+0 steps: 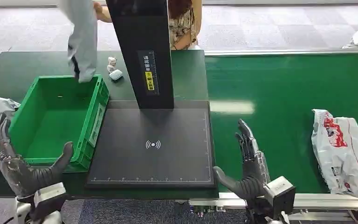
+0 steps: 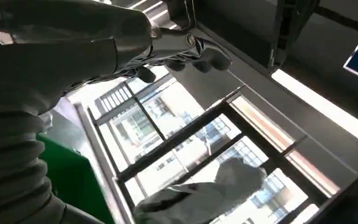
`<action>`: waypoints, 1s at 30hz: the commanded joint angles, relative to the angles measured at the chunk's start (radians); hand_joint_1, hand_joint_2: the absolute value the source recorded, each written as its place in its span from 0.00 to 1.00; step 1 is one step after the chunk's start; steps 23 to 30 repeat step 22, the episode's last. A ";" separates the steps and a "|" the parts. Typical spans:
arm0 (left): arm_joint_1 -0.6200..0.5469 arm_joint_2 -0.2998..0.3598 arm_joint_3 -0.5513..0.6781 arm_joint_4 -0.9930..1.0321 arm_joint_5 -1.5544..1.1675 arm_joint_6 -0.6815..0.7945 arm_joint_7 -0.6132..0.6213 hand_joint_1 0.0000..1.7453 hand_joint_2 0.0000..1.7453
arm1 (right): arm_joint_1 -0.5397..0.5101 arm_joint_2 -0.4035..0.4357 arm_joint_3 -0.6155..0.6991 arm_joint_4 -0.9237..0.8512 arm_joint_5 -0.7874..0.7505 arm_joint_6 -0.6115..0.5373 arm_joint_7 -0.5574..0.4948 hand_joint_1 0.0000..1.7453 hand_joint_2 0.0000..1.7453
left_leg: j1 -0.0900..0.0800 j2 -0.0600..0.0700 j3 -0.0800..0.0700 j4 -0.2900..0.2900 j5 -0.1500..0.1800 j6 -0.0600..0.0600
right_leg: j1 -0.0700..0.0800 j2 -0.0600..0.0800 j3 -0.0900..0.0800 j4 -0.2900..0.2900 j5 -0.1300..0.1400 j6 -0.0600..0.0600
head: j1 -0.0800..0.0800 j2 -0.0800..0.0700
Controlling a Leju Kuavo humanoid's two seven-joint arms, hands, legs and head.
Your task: Moved the parcel from conveyor to table for the left to box.
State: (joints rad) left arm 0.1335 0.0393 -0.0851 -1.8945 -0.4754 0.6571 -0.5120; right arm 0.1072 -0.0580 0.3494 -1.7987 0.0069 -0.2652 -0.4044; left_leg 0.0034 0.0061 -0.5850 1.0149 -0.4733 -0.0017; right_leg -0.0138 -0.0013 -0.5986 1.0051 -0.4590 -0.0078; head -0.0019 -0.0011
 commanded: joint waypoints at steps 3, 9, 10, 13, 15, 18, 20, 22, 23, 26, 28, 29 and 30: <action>0.079 -0.068 -0.202 0.078 0.238 -0.501 0.268 0.00 1.00 | 0.039 0.105 -0.088 0.102 -0.035 -0.018 0.043 0.00 1.00 | 0.000 -0.003 0.003 -0.002 0.000 0.000 | 0.000 -0.003 0.004 -0.002 -0.001 0.000 | 0.000 0.000; 0.089 -0.075 -0.272 0.113 0.190 -0.520 0.315 0.00 1.00 | 0.064 0.116 -0.082 0.098 0.020 -0.036 0.095 0.00 1.00 | 0.000 -0.002 0.003 -0.002 0.000 0.000 | 0.000 -0.002 0.004 -0.002 -0.001 0.000 | 0.000 0.000; 0.089 -0.075 -0.272 0.113 0.190 -0.520 0.315 0.00 1.00 | 0.064 0.116 -0.082 0.098 0.020 -0.036 0.095 0.00 1.00 | 0.001 -0.003 0.006 -0.004 0.000 0.000 | 0.001 -0.003 0.007 -0.004 -0.001 0.000 | 0.000 0.000; 0.083 -0.078 -0.257 0.097 0.180 -0.535 0.335 0.00 1.00 | 0.079 0.124 -0.099 0.066 0.066 -0.053 0.113 0.00 1.00 | 0.001 -0.003 0.004 -0.003 0.000 0.000 | 0.001 -0.003 0.006 -0.003 -0.001 -0.001 | 0.000 0.000; 0.072 -0.074 -0.256 0.103 0.183 -0.555 0.339 0.00 1.00 | 0.091 0.132 -0.113 0.048 0.079 -0.066 0.122 0.00 1.00 | 0.000 -0.002 0.003 -0.002 0.000 0.000 | 0.000 -0.002 0.003 -0.001 -0.001 0.000 | 0.000 0.000; 0.058 -0.073 -0.262 0.125 0.176 -0.566 0.345 0.00 1.00 | 0.103 0.145 -0.122 0.036 0.090 -0.072 0.134 0.00 1.00 | 0.000 -0.003 0.002 -0.002 0.000 0.000 | 0.000 -0.003 0.003 -0.001 -0.002 0.000 | 0.000 0.000; 0.055 -0.074 -0.263 0.131 0.175 -0.568 0.346 0.00 1.00 | 0.104 0.148 -0.125 0.034 0.096 -0.071 0.140 0.00 1.00 | 0.000 -0.004 0.004 -0.002 0.000 0.000 | 0.001 -0.004 0.005 -0.002 -0.002 0.000 | 0.000 0.000; 0.055 -0.074 -0.263 0.131 0.175 -0.568 0.346 0.00 1.00 | 0.104 0.148 -0.125 0.034 0.096 -0.071 0.140 0.00 1.00 | 0.000 -0.004 0.004 -0.002 0.000 0.000 | 0.001 -0.004 0.005 -0.002 -0.002 0.000 | 0.000 0.000; 0.055 -0.074 -0.263 0.131 0.175 -0.568 0.346 0.00 1.00 | 0.104 0.148 -0.125 0.034 0.096 -0.071 0.140 0.00 1.00 | 0.000 -0.004 0.004 -0.002 0.000 0.000 | 0.001 -0.004 0.005 -0.002 -0.002 0.000 | 0.000 0.000; 0.055 -0.074 -0.263 0.131 0.175 -0.568 0.346 0.00 1.00 | 0.104 0.148 -0.125 0.034 0.096 -0.071 0.140 0.00 1.00 | 0.000 -0.004 0.004 -0.002 0.000 0.000 | 0.001 -0.004 0.005 -0.002 -0.002 0.000 | 0.000 0.000; 0.055 -0.074 -0.263 0.131 0.175 -0.568 0.346 0.00 1.00 | 0.104 0.148 -0.125 0.034 0.096 -0.071 0.140 0.00 1.00 | 0.000 -0.004 0.004 -0.002 0.000 0.000 | 0.001 -0.004 0.005 -0.002 -0.002 0.000 | 0.000 0.000; 0.055 -0.074 -0.263 0.131 0.175 -0.568 0.346 0.00 1.00 | 0.104 0.148 -0.125 0.034 0.096 -0.071 0.140 0.00 1.00 | 0.000 -0.004 0.004 -0.002 0.000 0.000 | 0.001 -0.004 0.005 -0.002 -0.002 0.000 | 0.000 0.000; 0.055 -0.074 -0.263 0.131 0.175 -0.568 0.346 0.00 1.00 | 0.104 0.148 -0.125 0.034 0.096 -0.071 0.140 0.00 1.00 | 0.000 -0.004 0.004 -0.002 0.000 0.000 | 0.001 -0.004 0.005 -0.002 -0.002 0.000 | 0.000 0.000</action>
